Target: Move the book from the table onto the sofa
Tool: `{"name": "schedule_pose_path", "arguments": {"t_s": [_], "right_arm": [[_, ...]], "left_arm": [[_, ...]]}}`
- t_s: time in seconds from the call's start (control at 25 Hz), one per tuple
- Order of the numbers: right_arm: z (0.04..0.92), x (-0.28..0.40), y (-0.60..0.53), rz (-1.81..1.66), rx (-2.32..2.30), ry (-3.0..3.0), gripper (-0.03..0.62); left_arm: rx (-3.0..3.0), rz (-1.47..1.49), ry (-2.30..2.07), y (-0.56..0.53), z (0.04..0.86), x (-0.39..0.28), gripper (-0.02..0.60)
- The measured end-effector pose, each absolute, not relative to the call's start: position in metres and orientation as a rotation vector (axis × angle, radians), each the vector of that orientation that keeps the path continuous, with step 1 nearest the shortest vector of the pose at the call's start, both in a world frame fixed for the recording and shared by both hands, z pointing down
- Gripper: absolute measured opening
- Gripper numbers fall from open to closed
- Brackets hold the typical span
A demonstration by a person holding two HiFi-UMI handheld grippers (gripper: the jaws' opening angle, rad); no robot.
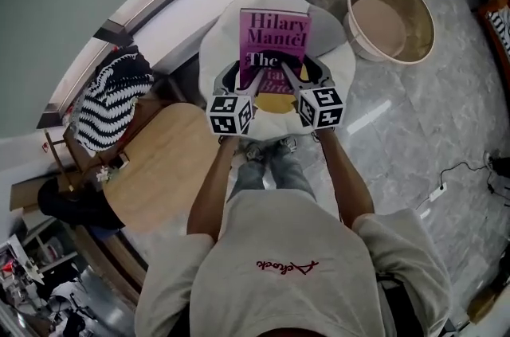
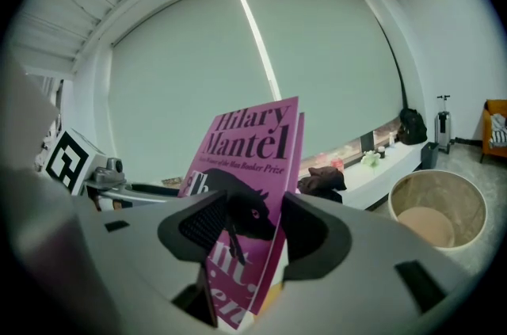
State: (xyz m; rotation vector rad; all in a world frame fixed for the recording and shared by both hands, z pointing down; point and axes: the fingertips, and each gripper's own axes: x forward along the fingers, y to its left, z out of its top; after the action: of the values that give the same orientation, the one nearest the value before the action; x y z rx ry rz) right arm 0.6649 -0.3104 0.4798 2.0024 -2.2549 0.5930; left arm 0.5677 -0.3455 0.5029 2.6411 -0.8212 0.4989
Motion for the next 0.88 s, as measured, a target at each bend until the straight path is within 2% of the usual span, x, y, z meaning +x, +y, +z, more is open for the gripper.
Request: {"name": "schedule_pose_path", "arguments": {"t_s": [0.64,0.88], "right_arm": [[0.521,0.674,-0.326,0.636,1.974,-2.186,0.222],[0.561,0.687,-0.341,0.675,1.989,-2.145,0.222]], "left_arm": [[2.583,0.537,-0.761,-0.357,0.552,0.578,0.273],[2.563,0.569,-0.716,-0.373,0.593,0.591,0.273]]}}
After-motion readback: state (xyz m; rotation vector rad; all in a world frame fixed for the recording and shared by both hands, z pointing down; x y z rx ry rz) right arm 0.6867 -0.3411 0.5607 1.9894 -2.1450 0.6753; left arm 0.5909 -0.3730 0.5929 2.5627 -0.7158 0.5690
